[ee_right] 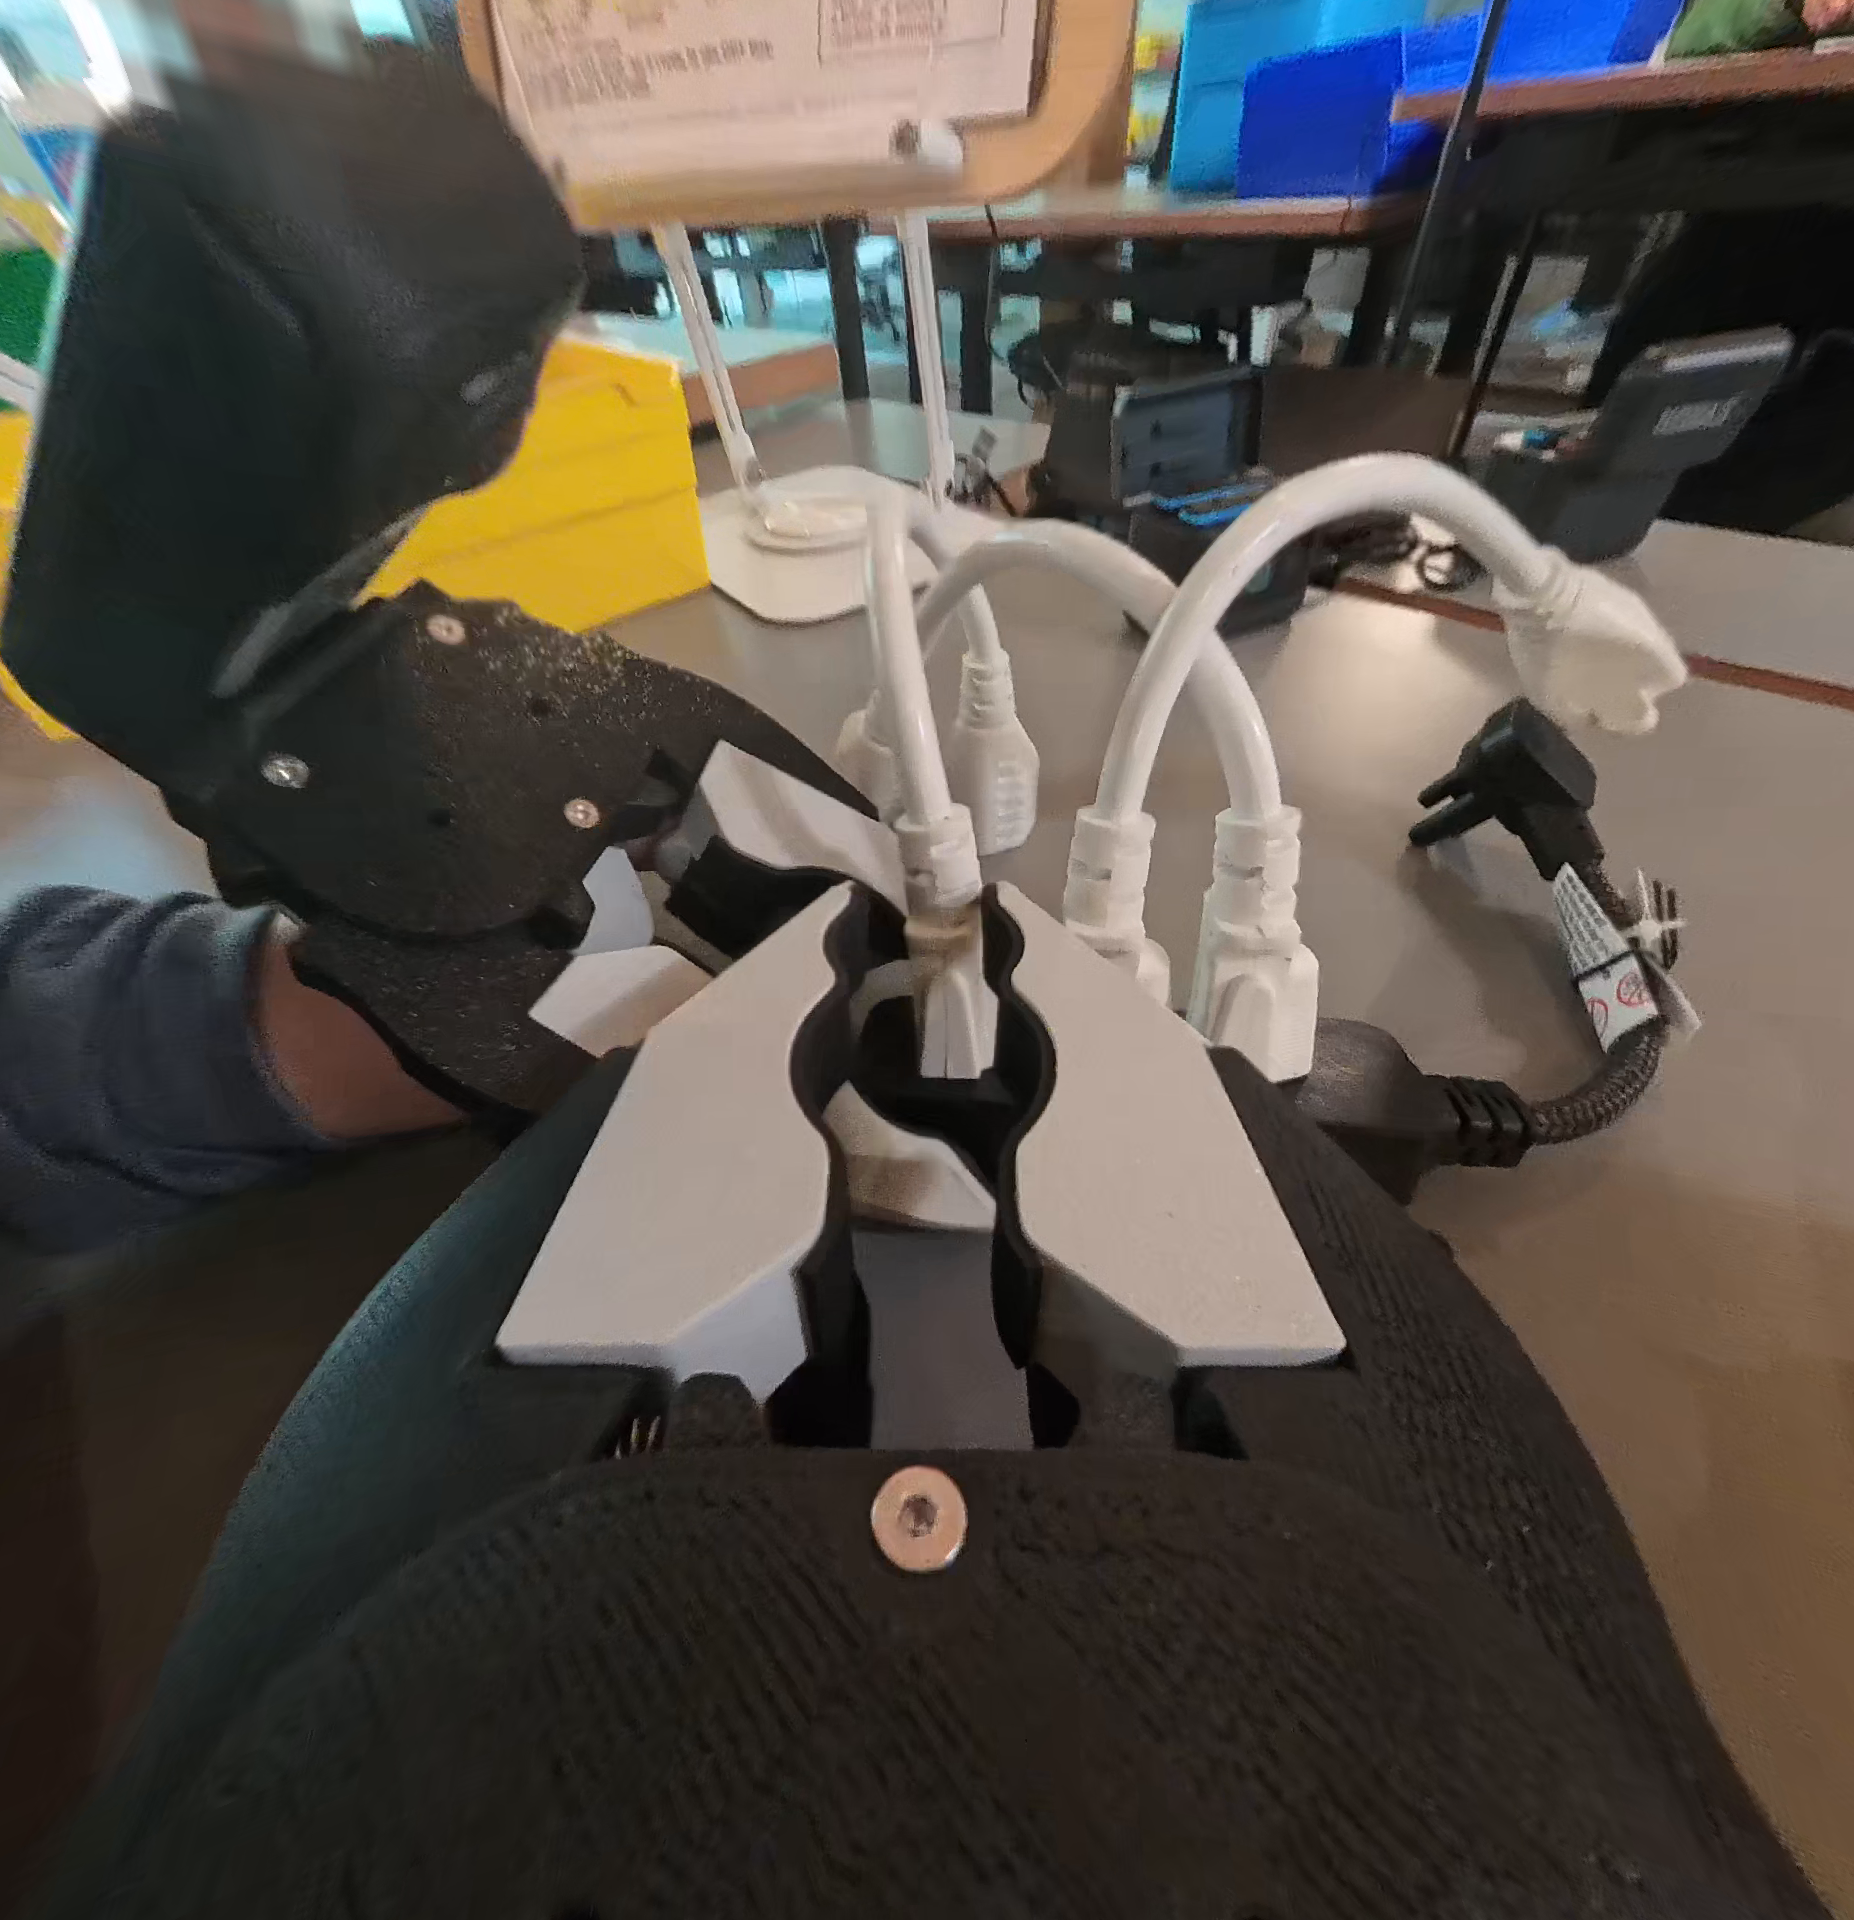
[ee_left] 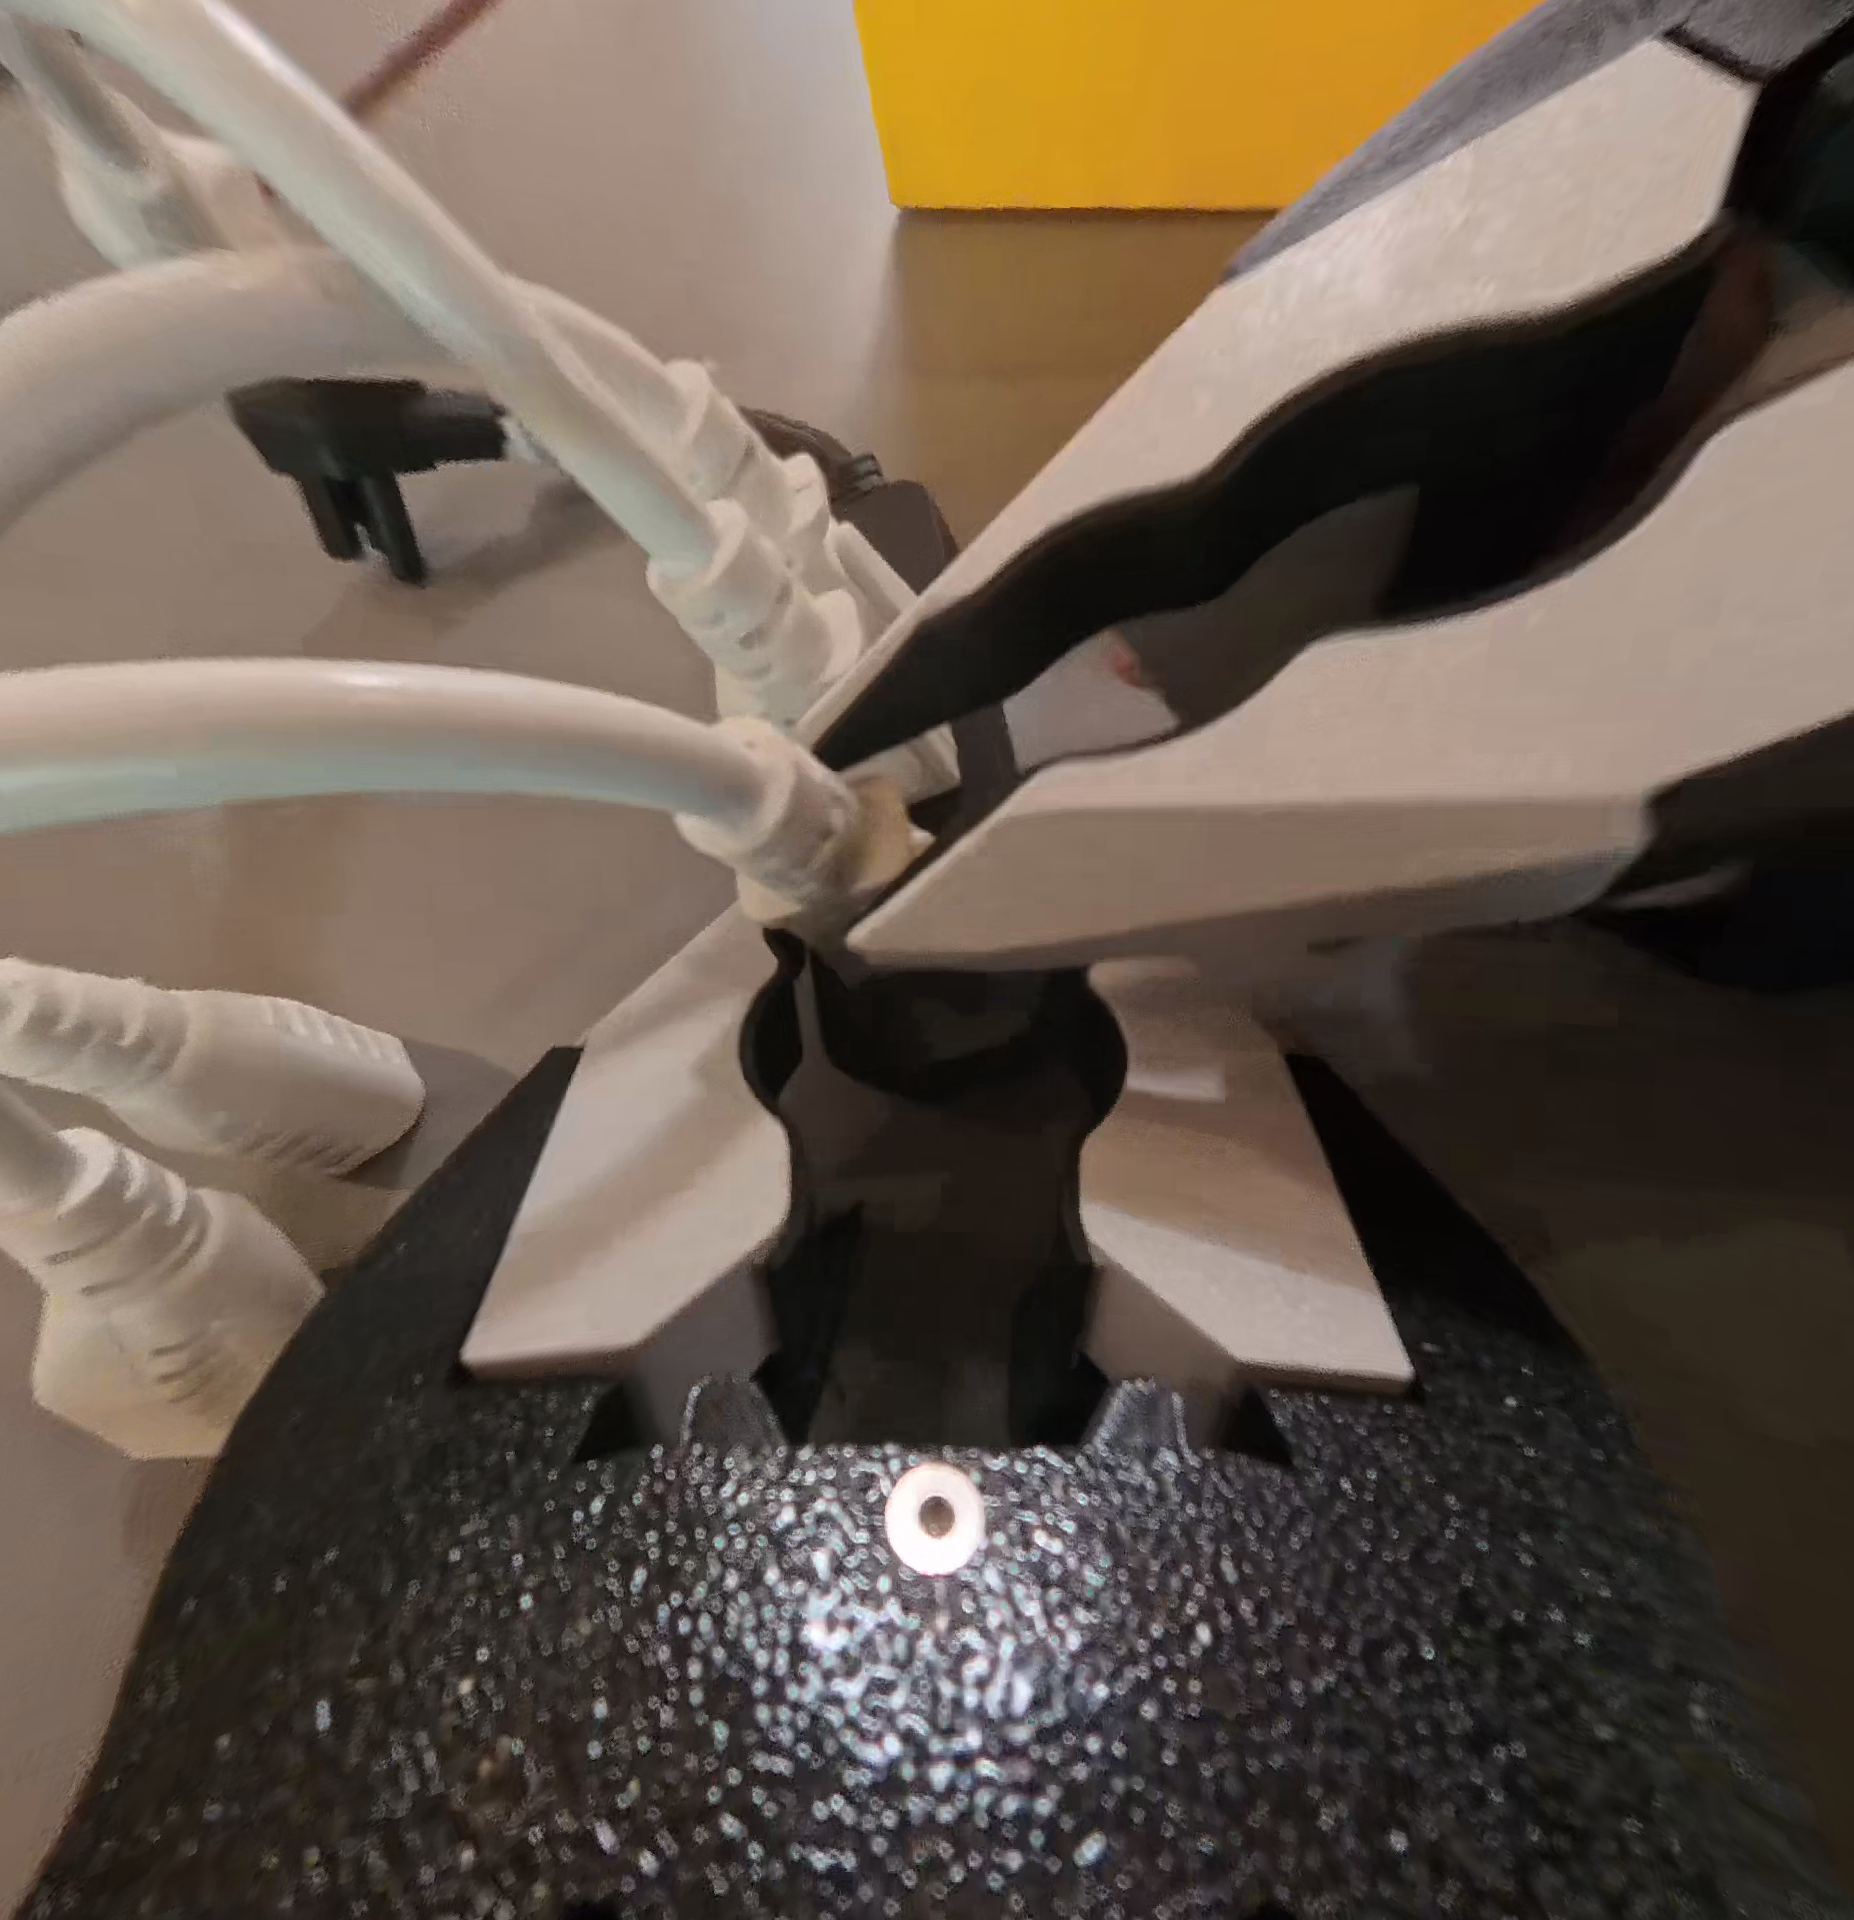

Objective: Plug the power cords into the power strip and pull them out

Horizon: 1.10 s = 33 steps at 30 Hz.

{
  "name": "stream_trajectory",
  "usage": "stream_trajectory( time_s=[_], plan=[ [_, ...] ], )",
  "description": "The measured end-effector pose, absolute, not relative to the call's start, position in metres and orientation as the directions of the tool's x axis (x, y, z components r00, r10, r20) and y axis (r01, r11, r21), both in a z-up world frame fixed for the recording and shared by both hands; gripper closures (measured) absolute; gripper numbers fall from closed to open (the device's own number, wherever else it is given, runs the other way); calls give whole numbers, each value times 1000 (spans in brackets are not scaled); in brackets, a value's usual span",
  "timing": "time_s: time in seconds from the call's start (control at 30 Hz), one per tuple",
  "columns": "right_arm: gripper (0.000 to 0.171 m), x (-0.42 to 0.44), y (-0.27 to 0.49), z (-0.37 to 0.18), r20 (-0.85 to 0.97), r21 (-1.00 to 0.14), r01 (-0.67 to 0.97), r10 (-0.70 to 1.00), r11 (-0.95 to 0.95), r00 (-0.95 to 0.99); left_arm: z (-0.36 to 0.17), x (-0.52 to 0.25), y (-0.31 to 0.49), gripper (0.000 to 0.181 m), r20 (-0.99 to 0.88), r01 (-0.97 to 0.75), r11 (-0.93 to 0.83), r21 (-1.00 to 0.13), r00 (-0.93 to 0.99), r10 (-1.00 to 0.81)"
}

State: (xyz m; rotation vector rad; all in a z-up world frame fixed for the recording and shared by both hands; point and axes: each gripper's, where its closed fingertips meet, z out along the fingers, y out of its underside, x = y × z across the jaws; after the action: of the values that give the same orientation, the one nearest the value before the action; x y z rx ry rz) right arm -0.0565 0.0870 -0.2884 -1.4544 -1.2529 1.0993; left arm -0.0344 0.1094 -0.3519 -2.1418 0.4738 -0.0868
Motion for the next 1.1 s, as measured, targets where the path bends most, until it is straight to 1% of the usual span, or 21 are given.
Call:
stream_trajectory(
  time_s=[0.03, 0.1, 0.17, 0.27, 0.33, 0.37, 0.4, 0.5, 0.57, 0.67, 0.73, 0.8, 0.93, 1.1],
  plan=[
    [149, -54, 87, -283, -77, -983, 159, 993, -90, 86, -350, -39, 110, 135, -154, -322, -492, -809, 923, -352],
    [140, -51, 88, -271, -79, -993, 83, 993, -87, 89, -345, -48, 110, 131, -228, -364, -452, -814, 917, -328],
    [136, -48, 91, -261, -35, -999, 33, 993, -39, 117, -341, -56, 110, 126, -297, -409, -410, -815, 903, -311],
    [133, -40, 101, -246, 123, -991, -12, 962, 130, 243, -337, -57, 109, 121, -352, -449, -372, -813, 886, -301],
    [134, -32, 111, -237, 254, -962, -5, 898, 274, 359, -336, -57, 109, 118, -360, -454, -363, -814, 884, -300],
    [135, -29, 116, -233, 314, -940, 11, 856, 340, 412, -332, -58, 109, 105, -368, -451, -344, -824, 887, -281],
    [137, -25, 121, -231, 365, -919, 33, 812, 394, 455, -327, -58, 106, 101, -364, -443, -321, -837, 889, -277],
    [141, -22, 131, -236, 463, -873, 117, 728, 474, 505, -318, -59, 91, 86, -325, -408, -265, -873, 895, -307],
    [144, -21, 136, -240, 478, -866, 142, 712, 479, 514, -309, -71, 82, 84, -300, -367, -231, -901, 912, -278],
    [150, -18, 141, -239, 470, -869, 135, 710, 476, 523, -287, -89, 78, 84, -165, -200, -152, -968, 963, -213],
    [152, -14, 145, -237, 467, -869, 137, 697, 476, 544, -279, -98, 80, 80, -69, -94, -124, -988, 979, -192],
    [156, -12, 145, -234, 465, -868, 127, 692, 481, 552, -276, -103, 82, 80, -12, -33, -109, -994, 982, -189],
    [161, -15, 143, -236, 468, -865, 126, 694, 485, 547, -267, -108, 79, 82, 38, 29, -57, -998, 983, -180],
    [165, -25, 140, -240, 471, -864, 118, 704, 490, 531, -264, -109, 77, 85, 25, 18, -41, -999, 985, -172]
  ],
)
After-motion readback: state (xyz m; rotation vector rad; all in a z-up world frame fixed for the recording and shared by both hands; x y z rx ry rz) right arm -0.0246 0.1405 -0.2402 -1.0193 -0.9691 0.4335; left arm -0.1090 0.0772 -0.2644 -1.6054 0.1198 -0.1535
